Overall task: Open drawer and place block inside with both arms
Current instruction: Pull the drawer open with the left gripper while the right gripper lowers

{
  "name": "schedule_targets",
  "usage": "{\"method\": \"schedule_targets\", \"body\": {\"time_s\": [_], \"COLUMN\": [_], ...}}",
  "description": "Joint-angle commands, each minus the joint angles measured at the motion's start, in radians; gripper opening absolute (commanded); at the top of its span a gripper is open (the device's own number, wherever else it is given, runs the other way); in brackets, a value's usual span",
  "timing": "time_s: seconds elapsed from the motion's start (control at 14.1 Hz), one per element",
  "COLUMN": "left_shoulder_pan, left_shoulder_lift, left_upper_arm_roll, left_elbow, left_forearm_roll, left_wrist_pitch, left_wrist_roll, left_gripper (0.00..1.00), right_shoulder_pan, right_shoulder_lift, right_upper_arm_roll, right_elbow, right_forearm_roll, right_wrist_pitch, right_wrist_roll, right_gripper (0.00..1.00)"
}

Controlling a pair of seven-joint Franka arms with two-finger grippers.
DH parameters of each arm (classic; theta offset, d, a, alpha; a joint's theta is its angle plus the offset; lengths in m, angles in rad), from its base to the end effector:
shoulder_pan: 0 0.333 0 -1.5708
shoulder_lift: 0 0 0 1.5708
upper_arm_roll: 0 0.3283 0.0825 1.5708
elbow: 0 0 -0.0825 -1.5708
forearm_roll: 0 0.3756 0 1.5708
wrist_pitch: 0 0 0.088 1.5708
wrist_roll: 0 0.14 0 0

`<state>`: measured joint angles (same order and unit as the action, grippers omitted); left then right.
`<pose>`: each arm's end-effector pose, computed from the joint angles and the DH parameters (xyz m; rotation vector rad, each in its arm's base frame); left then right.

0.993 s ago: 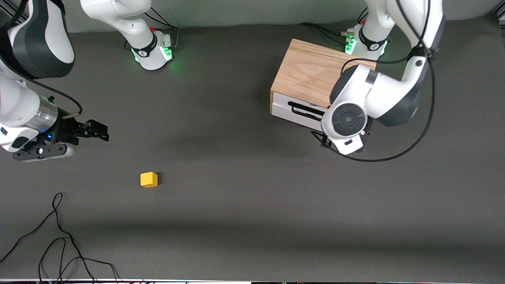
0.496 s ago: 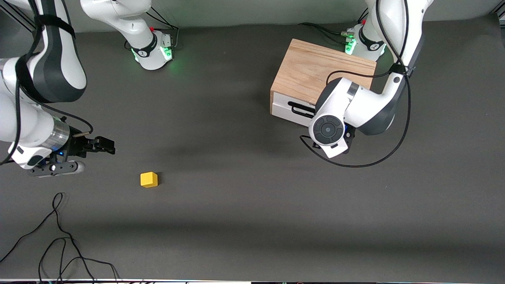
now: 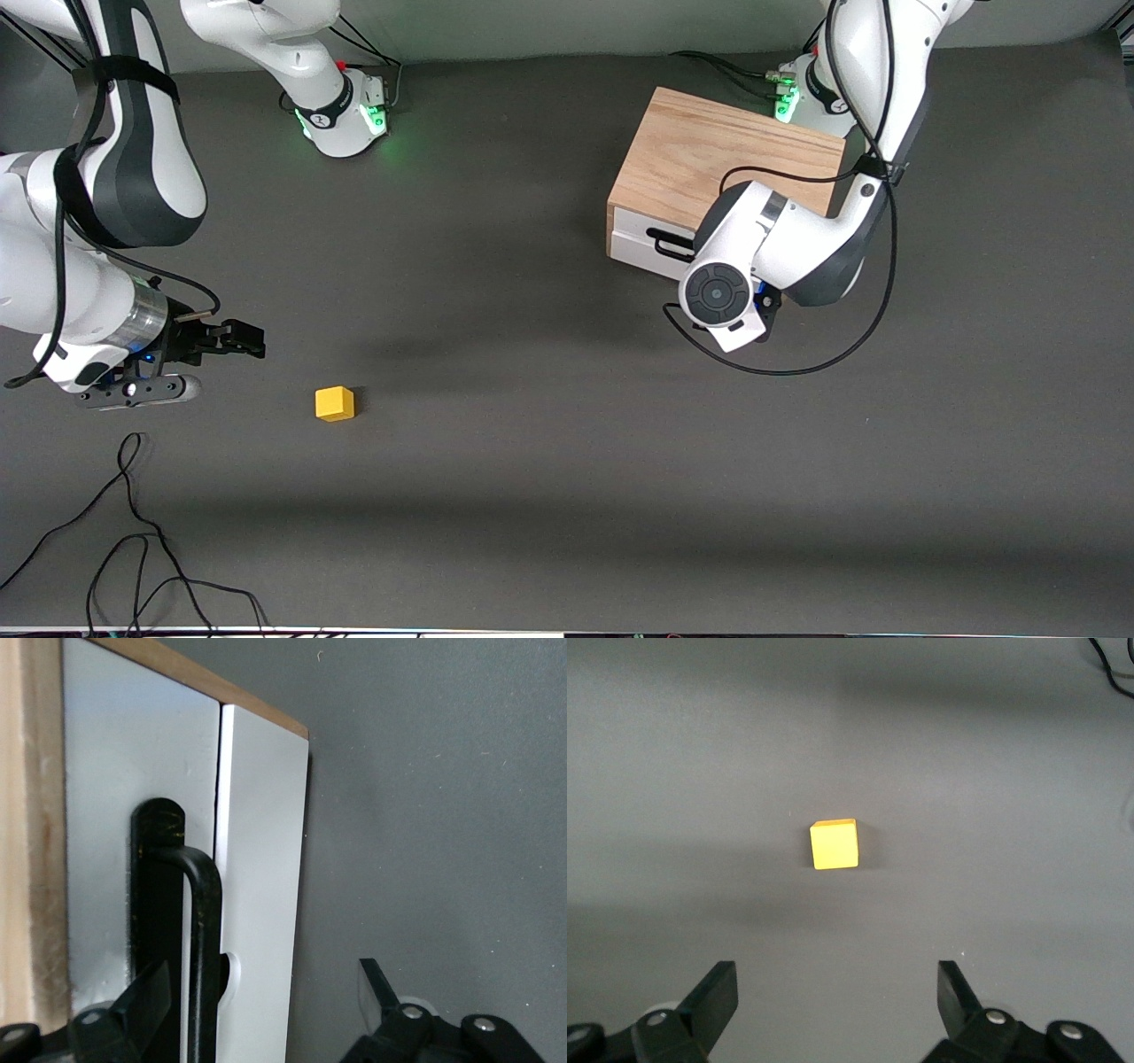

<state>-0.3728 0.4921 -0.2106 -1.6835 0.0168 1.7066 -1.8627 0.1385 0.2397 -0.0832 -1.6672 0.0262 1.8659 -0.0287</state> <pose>0.5065 -0.3207 0.2786 -2.1877 -1.6192 0.3296 0.6207 0.0409 0.4433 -3.1340 -0.1220 0.0630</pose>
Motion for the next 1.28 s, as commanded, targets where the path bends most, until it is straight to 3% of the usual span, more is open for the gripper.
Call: {"method": "schedule_targets", "body": {"time_s": [0.0,0.07,0.14,0.28,0.64,0.92,1.21], "left_shoulder_pan": [-0.017,-0.017,-0.018,-0.018,-0.006,-0.001,0.023], "left_shoulder_lift": [-0.003,0.006,0.009,0.013,0.005,0.014,0.019], "left_upper_arm_roll": [0.013,0.013,0.013,0.013,0.013,0.019,0.019], "left_elbow": [-0.016,-0.016,-0.016,-0.009,0.063,0.177,0.214], "left_forearm_roll": [0.002,0.003,0.003,0.008,0.008,0.012,0.014], "left_wrist_pitch": [0.022,0.028,0.033,0.033,0.019,0.011,0.031], "left_wrist_roll": [-0.021,-0.021,-0.021,-0.021,-0.018,0.002,0.068], "left_gripper": [0.89,0.82,0.64,0.00,0.00,0.00,0.00], "right_shoulder_pan": [0.007,0.009,0.012,0.012,0.029,0.030,0.032], "right_shoulder_lift": [0.030,0.050,0.068,0.117,0.230,0.285,0.322], "right_upper_arm_roll": [-0.003,-0.003,-0.001,0.002,0.007,0.007,0.008], "right_elbow": [0.003,0.003,0.003,0.004,0.010,0.010,0.010], "right_forearm_roll": [0.011,0.012,0.014,0.020,0.021,0.021,0.021], "right_wrist_pitch": [0.047,0.064,0.090,0.150,0.275,0.334,0.369], "right_wrist_roll": [0.003,0.003,0.004,0.004,0.013,0.004,0.004], "right_gripper": [1.00,1.00,1.00,1.00,1.00,1.00,1.00]}}
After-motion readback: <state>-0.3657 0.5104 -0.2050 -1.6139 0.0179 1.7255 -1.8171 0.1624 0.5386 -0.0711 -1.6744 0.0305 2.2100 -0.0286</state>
